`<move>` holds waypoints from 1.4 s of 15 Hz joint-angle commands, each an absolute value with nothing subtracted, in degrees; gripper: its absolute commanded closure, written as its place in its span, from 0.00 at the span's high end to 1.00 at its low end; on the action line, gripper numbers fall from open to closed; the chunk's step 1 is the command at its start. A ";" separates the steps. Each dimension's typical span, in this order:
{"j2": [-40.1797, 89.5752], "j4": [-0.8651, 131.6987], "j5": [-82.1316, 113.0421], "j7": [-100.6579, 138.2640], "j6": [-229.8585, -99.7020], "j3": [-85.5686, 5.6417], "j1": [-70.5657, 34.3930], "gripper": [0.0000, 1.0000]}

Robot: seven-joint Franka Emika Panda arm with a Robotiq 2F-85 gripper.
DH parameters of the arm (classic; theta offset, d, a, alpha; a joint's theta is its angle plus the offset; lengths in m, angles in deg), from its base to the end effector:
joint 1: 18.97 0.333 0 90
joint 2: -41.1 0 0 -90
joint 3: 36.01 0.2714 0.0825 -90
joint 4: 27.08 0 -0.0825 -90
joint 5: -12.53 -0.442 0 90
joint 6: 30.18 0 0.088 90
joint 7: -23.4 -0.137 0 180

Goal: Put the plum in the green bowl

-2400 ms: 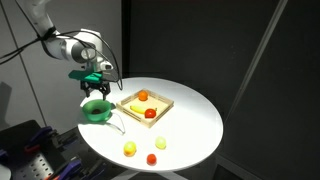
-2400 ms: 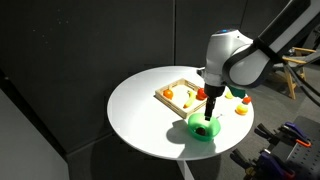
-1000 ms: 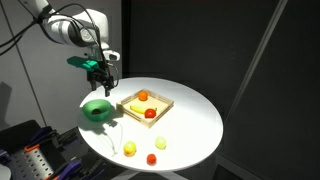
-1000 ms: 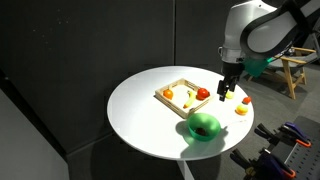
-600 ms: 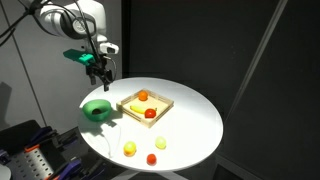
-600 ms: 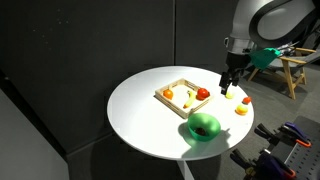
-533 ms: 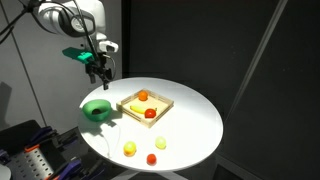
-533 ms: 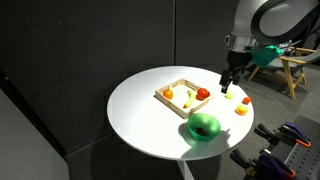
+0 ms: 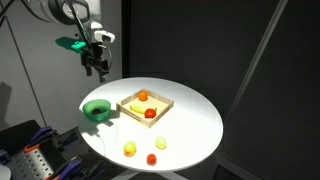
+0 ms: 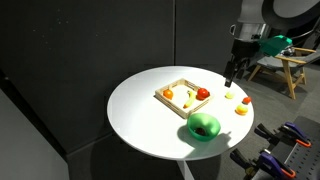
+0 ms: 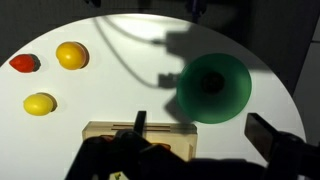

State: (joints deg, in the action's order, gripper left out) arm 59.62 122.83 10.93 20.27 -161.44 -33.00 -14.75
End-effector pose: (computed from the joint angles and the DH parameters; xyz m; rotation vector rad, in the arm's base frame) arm 0.4623 0.0572 0.2488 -3.1365 -0.0790 0.0046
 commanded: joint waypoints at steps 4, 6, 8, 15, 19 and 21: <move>64.65 122.77 10.33 22.97 -153.51 -33.27 -14.27 1.00; 65.48 122.77 10.67 23.68 -151.71 -33.33 -14.37 1.00; 66.38 122.90 10.95 24.05 -150.42 -33.31 -14.48 1.00; 66.23 122.77 10.87 23.28 -150.62 -32.90 -14.57 1.00; 66.53 122.79 10.87 23.42 -150.62 -32.96 -14.58 1.00; 66.53 122.79 10.87 23.44 -150.62 -32.97 -14.58 1.00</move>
